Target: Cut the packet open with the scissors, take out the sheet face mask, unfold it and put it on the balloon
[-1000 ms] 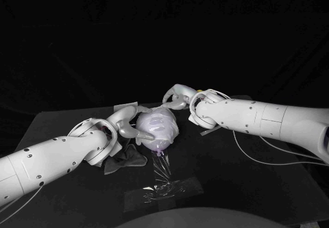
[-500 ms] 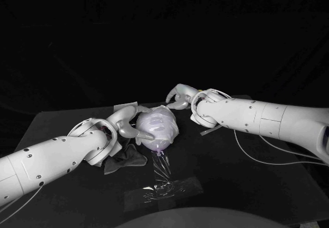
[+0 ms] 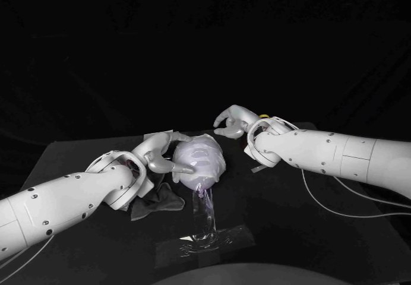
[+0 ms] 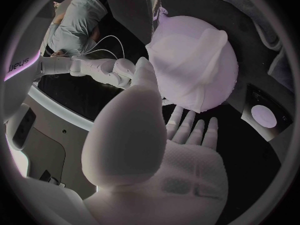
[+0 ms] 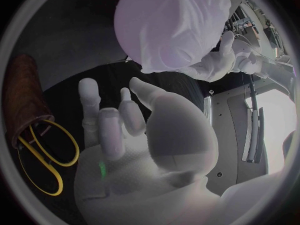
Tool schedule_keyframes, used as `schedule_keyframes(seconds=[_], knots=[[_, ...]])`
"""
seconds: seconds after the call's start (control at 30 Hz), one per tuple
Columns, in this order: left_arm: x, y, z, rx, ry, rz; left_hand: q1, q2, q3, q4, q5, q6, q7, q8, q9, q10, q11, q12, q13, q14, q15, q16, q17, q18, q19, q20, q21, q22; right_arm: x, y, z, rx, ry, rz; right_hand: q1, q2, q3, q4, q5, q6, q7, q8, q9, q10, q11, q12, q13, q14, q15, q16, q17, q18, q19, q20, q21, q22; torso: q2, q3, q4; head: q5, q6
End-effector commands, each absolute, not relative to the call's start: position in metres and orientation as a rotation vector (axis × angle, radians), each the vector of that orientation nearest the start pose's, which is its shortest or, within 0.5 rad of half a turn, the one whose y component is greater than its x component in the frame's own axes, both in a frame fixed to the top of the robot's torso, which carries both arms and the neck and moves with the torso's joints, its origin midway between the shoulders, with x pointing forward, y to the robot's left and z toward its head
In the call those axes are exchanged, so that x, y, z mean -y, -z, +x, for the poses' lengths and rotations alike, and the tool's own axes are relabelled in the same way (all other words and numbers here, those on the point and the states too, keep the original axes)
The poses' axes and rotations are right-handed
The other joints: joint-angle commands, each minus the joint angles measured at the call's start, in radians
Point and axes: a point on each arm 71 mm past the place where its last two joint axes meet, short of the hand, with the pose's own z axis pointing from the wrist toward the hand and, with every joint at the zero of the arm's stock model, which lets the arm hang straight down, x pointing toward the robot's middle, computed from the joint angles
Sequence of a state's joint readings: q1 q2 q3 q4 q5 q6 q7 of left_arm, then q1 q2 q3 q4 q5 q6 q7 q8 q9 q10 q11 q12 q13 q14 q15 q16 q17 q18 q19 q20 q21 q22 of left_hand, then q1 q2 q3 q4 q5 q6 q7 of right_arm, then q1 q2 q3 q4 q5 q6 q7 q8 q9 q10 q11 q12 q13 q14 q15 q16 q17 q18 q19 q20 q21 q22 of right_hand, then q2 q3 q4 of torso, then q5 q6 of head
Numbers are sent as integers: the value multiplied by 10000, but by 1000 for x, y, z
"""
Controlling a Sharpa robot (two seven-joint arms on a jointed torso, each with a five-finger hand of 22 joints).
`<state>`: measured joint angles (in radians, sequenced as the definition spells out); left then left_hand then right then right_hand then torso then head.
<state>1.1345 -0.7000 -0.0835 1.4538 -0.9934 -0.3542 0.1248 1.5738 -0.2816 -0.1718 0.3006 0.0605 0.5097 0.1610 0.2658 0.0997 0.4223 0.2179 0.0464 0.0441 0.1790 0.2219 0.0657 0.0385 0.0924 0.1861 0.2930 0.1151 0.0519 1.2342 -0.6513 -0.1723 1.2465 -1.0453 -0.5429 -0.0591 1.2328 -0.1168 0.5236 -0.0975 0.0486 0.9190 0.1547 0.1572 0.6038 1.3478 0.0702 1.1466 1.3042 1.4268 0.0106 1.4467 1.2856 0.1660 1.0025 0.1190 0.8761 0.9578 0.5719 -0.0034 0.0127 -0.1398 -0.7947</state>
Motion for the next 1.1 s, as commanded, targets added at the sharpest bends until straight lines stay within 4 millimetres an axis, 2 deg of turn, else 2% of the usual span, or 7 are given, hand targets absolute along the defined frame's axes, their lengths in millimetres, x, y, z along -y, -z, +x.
schedule_keyframes(seconds=[0.03,0.07,0.2,0.73,0.87,0.97,1.1], knots=[[-140,219,469,-16495,12361,-1965,64,56,91,10,-38,52,874,9,-34,64,-6,22,12,29,42,30,15,98,-70,-5,-67,-10,200,208,524,-14615,-7787,3477,-32,55,23,110,44,212,-16,-30,12,-1300,-45,-2344,-1013,-901,-49,-1162,-1482,170,-598,-18,-845,-593,-3,0,-8,36,44],[-141,217,468,-16328,12587,-2018,72,68,109,9,-40,48,870,6,-33,67,-9,19,11,29,50,29,15,94,-77,-2,-71,-13,201,206,522,-14403,-7984,3676,-56,-45,120,141,26,260,-36,-57,22,-2308,-54,-4941,-2868,-2124,-28,-2872,-3494,180,-986,-23,-1540,-1008,-2,3,-5,38,61],[-144,211,466,-16053,12957,-2119,77,71,114,8,-41,44,866,4,-33,64,-13,17,9,14,50,22,12,91,-87,0,-78,-16,204,203,516,-13993,-8395,4095,-97,-109,361,236,94,314,1,-103,28,-2263,50,-6271,-4347,-3131,31,-5126,-5592,189,-1182,47,-2401,-1615,5,10,0,60,104],[-172,212,476,-16373,12912,-3938,185,138,351,3,-49,-82,903,-75,-37,-25,18,-39,-13,174,231,65,53,80,-20,7,-39,-4,210,205,487,-13757,-10152,5045,-25,-233,985,592,9,156,500,-720,-410,-2353,685,-9986,-9376,-4162,846,-10373,-8480,118,-1950,935,-5479,-3980,13,2,6,283,295],[-184,217,482,-16569,12988,-5501,340,1070,1729,-49,-98,585,1225,247,135,1276,391,164,94,2064,247,823,463,-143,1354,15,728,316,209,209,475,-13957,-10816,4886,83,-215,1041,582,8,55,580,-844,-535,-2473,767,-10356,-9969,-4298,975,-10861,-8756,133,-2000,1043,-5814,-4274,2,4,11,363,306],[-193,220,486,-16597,13022,-6380,449,1792,2311,-145,-109,1493,1153,687,343,2983,256,437,209,5017,-51,2096,1089,245,3988,-44,2166,896,209,214,465,-14090,-11147,4756,164,-179,1024,602,3,6,631,-891,-669,-2414,838,-10617,-10548,-4256,1053,-11269,-9031,154,-2017,1144,-6153,-4587,7,2,13,398,322],[-204,223,488,-16624,13038,-7140,577,2050,2517,-204,-76,2195,997,1006,491,4297,-11,758,307,6085,-361,2608,1314,645,4845,-106,2570,1023,213,221,454,-14189,-11285,4712,208,-181,981,628,3,-30,672,-896,-801,-2369,883,-10790,-11021,-4205,1106,-11591,-9266,164,-2048,1221,-6487,-4900,-6,7,1,457,334]])
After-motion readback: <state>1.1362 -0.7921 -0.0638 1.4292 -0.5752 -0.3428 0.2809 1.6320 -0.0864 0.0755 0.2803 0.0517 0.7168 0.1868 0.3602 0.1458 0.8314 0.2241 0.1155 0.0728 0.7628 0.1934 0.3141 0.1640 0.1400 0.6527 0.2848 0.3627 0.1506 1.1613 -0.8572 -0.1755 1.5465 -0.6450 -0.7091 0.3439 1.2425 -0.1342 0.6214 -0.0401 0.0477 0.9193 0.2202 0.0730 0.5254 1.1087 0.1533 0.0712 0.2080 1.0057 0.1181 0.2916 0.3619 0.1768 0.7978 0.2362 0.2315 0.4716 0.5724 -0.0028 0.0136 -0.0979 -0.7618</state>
